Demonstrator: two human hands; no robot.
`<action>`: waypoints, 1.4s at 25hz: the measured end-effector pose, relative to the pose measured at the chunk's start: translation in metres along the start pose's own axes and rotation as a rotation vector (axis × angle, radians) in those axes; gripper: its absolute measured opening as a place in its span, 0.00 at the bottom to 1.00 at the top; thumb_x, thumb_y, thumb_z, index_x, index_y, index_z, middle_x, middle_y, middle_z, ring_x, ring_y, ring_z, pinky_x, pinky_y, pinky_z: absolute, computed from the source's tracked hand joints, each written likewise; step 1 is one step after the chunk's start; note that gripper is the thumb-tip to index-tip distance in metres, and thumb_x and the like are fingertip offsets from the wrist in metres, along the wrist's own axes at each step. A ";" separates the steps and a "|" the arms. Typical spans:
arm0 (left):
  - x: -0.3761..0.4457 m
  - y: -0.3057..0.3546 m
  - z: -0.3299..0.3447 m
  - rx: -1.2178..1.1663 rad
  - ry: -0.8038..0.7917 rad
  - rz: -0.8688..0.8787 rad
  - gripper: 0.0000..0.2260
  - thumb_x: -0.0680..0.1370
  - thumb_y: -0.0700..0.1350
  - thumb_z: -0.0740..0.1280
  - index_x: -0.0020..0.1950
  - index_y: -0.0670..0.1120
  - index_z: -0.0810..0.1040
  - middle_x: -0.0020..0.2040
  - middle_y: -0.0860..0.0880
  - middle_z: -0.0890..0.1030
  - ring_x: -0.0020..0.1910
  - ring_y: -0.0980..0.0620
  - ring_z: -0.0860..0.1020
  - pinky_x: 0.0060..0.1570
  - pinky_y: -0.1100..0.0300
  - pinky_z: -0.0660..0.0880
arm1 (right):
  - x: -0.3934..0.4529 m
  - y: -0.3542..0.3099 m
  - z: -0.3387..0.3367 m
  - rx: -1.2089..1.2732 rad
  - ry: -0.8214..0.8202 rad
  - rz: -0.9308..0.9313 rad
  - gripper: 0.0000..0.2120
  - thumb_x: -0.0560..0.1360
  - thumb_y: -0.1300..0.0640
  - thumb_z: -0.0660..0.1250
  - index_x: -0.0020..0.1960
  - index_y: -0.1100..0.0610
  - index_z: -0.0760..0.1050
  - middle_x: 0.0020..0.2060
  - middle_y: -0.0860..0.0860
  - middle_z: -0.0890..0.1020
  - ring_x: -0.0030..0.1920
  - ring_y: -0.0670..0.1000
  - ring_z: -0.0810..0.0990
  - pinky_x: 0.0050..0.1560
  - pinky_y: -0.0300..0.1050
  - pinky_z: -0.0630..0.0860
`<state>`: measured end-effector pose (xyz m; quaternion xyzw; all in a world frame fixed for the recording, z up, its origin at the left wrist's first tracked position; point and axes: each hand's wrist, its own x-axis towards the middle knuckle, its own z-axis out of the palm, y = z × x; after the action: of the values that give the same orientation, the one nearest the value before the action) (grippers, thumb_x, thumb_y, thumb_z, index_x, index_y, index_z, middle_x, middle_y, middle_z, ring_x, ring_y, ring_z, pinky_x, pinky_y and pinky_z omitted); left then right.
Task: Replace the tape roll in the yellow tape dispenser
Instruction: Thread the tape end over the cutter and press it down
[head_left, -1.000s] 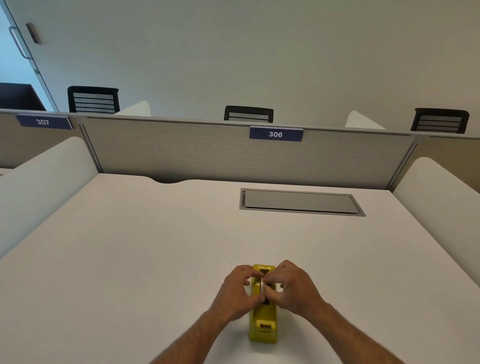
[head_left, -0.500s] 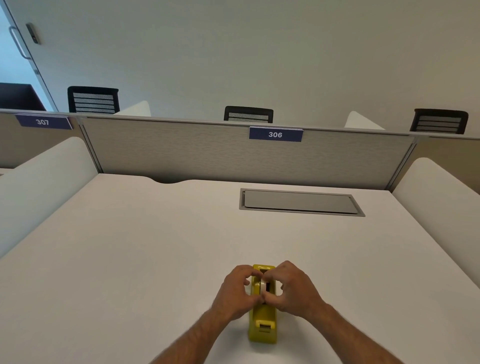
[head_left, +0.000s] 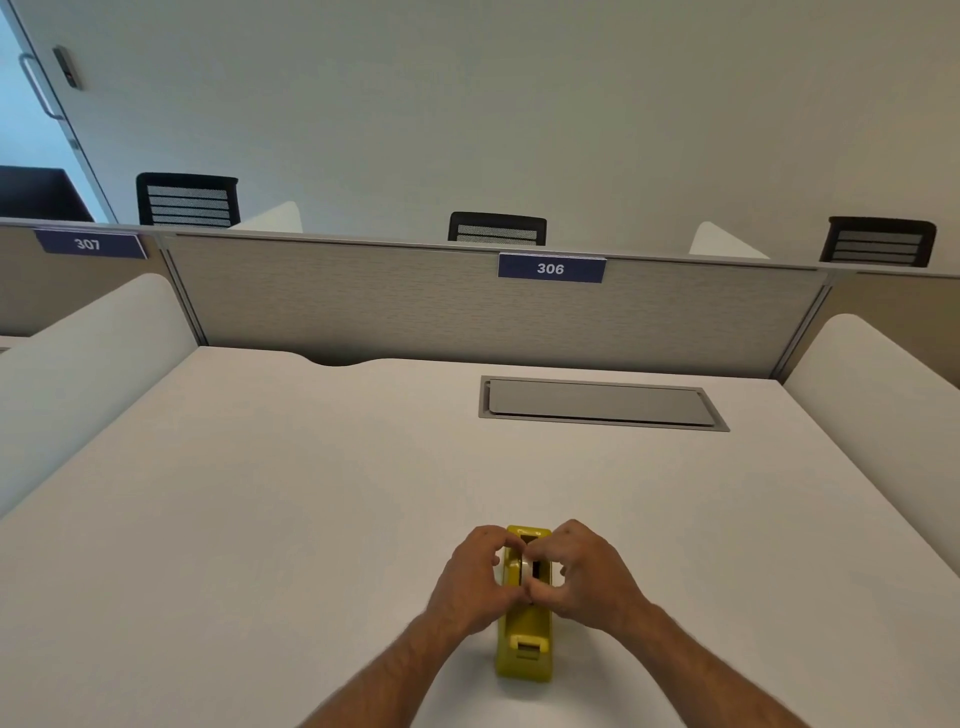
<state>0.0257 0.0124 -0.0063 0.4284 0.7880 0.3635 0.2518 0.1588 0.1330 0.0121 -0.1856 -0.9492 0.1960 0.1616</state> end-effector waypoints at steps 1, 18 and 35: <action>0.000 0.000 0.000 -0.002 -0.001 0.002 0.25 0.65 0.58 0.77 0.59 0.59 0.74 0.62 0.59 0.72 0.56 0.56 0.75 0.51 0.66 0.76 | 0.000 0.000 0.000 0.004 0.004 0.003 0.11 0.68 0.43 0.66 0.47 0.44 0.81 0.40 0.39 0.84 0.45 0.43 0.74 0.37 0.45 0.79; 0.001 0.005 -0.001 0.012 -0.002 -0.008 0.25 0.65 0.53 0.79 0.60 0.57 0.76 0.63 0.57 0.72 0.58 0.54 0.74 0.58 0.57 0.77 | -0.001 0.001 -0.003 0.031 0.020 0.044 0.09 0.69 0.44 0.67 0.46 0.44 0.83 0.39 0.39 0.84 0.45 0.43 0.75 0.39 0.43 0.79; 0.002 0.002 0.001 0.004 -0.011 -0.026 0.25 0.62 0.56 0.79 0.56 0.60 0.75 0.62 0.59 0.72 0.56 0.55 0.75 0.52 0.62 0.77 | 0.001 0.003 -0.003 0.031 0.005 0.057 0.12 0.67 0.43 0.66 0.47 0.45 0.82 0.40 0.41 0.84 0.46 0.43 0.75 0.39 0.45 0.80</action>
<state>0.0264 0.0158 -0.0053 0.4207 0.7927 0.3563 0.2600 0.1600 0.1372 0.0139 -0.2106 -0.9400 0.2146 0.1614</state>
